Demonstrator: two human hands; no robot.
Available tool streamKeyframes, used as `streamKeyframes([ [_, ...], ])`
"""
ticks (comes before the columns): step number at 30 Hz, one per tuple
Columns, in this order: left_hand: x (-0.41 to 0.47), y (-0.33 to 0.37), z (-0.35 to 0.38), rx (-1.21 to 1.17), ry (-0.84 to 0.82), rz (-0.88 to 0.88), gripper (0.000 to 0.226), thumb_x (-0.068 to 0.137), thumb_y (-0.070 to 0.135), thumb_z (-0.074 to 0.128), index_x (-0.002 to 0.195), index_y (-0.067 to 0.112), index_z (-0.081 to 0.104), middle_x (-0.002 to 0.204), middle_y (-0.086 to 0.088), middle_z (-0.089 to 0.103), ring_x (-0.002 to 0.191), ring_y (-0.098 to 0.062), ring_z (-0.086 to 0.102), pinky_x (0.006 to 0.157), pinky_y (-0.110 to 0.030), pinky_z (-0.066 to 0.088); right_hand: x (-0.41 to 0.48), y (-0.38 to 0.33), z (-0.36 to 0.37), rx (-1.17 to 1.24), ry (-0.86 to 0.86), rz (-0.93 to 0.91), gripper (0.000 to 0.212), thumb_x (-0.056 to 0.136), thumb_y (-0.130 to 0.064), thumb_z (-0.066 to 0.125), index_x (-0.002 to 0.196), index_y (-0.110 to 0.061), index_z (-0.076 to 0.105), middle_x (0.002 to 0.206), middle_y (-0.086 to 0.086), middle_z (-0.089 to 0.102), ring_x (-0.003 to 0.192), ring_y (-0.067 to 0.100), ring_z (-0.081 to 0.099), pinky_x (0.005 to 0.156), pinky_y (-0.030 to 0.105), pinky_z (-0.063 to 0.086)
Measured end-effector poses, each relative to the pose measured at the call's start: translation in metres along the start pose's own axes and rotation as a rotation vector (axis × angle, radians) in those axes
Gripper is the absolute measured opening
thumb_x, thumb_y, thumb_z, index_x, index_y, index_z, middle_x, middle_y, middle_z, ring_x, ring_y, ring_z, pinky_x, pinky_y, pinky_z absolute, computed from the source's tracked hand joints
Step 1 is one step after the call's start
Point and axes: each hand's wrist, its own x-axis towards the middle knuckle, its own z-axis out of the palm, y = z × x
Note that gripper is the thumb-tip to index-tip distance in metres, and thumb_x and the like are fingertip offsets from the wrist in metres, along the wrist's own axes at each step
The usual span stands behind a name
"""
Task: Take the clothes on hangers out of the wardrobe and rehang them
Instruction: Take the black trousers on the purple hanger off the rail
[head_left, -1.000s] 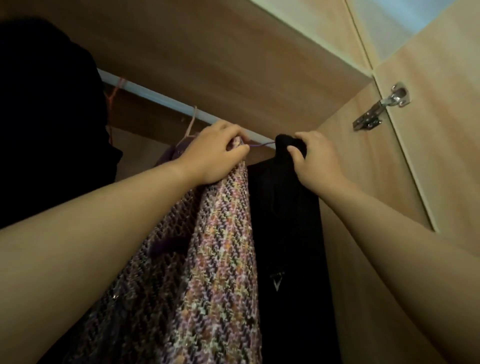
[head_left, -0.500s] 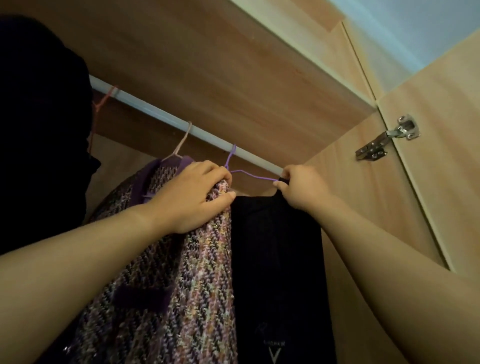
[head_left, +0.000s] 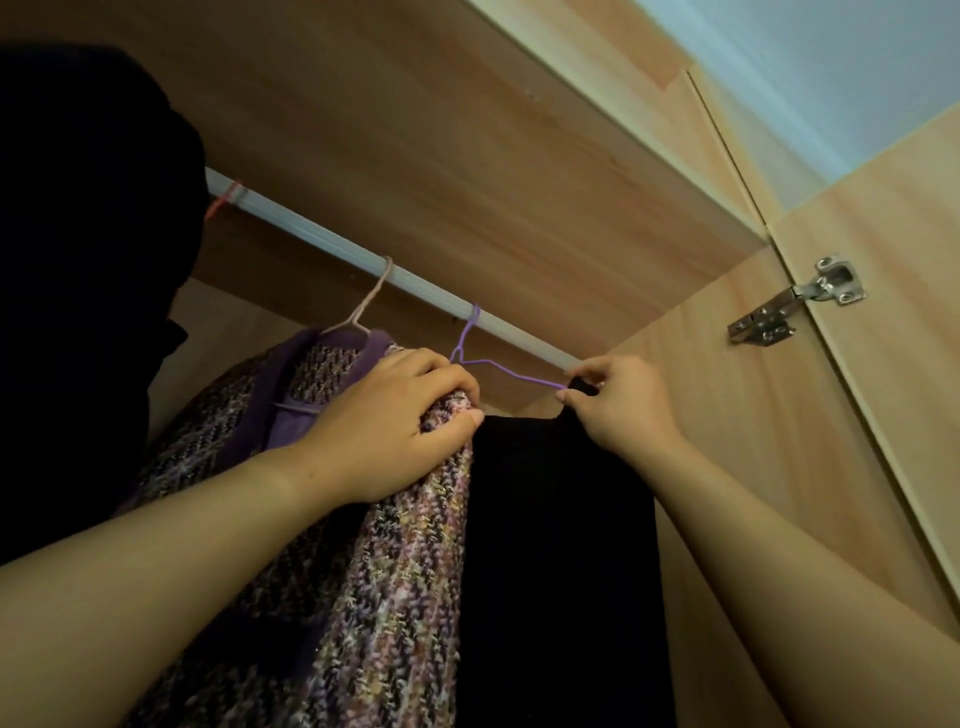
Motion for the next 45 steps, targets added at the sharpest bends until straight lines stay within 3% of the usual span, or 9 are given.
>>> streamKeyframes([
  [7,-0.005,-0.002,0.0,-0.042,0.036,0.012,0.04,0.079,0.063,0.029,0.099,0.039,0.054,0.106,0.021,0.047,0.111,0.0,0.039,0.092,-0.027,0.034,-0.014,-0.003,0.01,-0.071,0.013,-0.022,0.023,0.085,-0.026,0.065,0.107,-0.02,0.069,0.108,-0.001,0.069,0.104,0.019,0.06,0.087,0.028,0.046],
  [24,-0.007,-0.006,-0.002,0.012,-0.006,0.022,0.042,0.08,0.065,0.027,0.102,0.04,0.053,0.109,0.023,0.045,0.113,0.002,0.037,0.094,-0.032,0.039,0.032,0.005,-0.007,-0.181,0.141,0.097,0.013,0.086,-0.028,0.06,0.095,-0.027,0.07,0.096,0.0,0.068,0.092,0.024,0.06,0.064,0.024,0.035],
  [32,-0.008,-0.004,-0.008,-0.016,-0.022,0.012,0.044,0.079,0.065,0.027,0.102,0.038,0.053,0.109,0.022,0.046,0.113,0.001,0.038,0.094,-0.034,0.04,0.035,0.023,-0.027,-0.265,0.146,0.098,0.016,0.088,-0.029,0.058,0.099,-0.028,0.069,0.098,0.003,0.068,0.093,0.027,0.06,0.071,0.032,0.05],
  [39,-0.008,-0.002,-0.008,-0.039,-0.03,0.013,0.044,0.081,0.065,0.028,0.103,0.036,0.053,0.11,0.019,0.046,0.114,-0.002,0.04,0.093,-0.038,0.041,0.036,0.027,-0.057,-0.362,0.131,0.09,0.017,0.089,-0.027,0.056,0.1,-0.029,0.069,0.097,0.002,0.068,0.091,0.028,0.06,0.074,0.036,0.053],
  [45,-0.009,0.004,-0.007,-0.044,-0.074,-0.029,0.051,0.077,0.067,0.024,0.107,0.036,0.053,0.114,0.018,0.045,0.117,-0.001,0.036,0.097,-0.035,0.039,0.014,0.038,-0.082,-0.386,0.166,0.108,0.018,0.09,-0.026,0.056,0.102,-0.025,0.069,0.1,0.009,0.067,0.095,0.031,0.058,0.066,0.028,0.039],
])
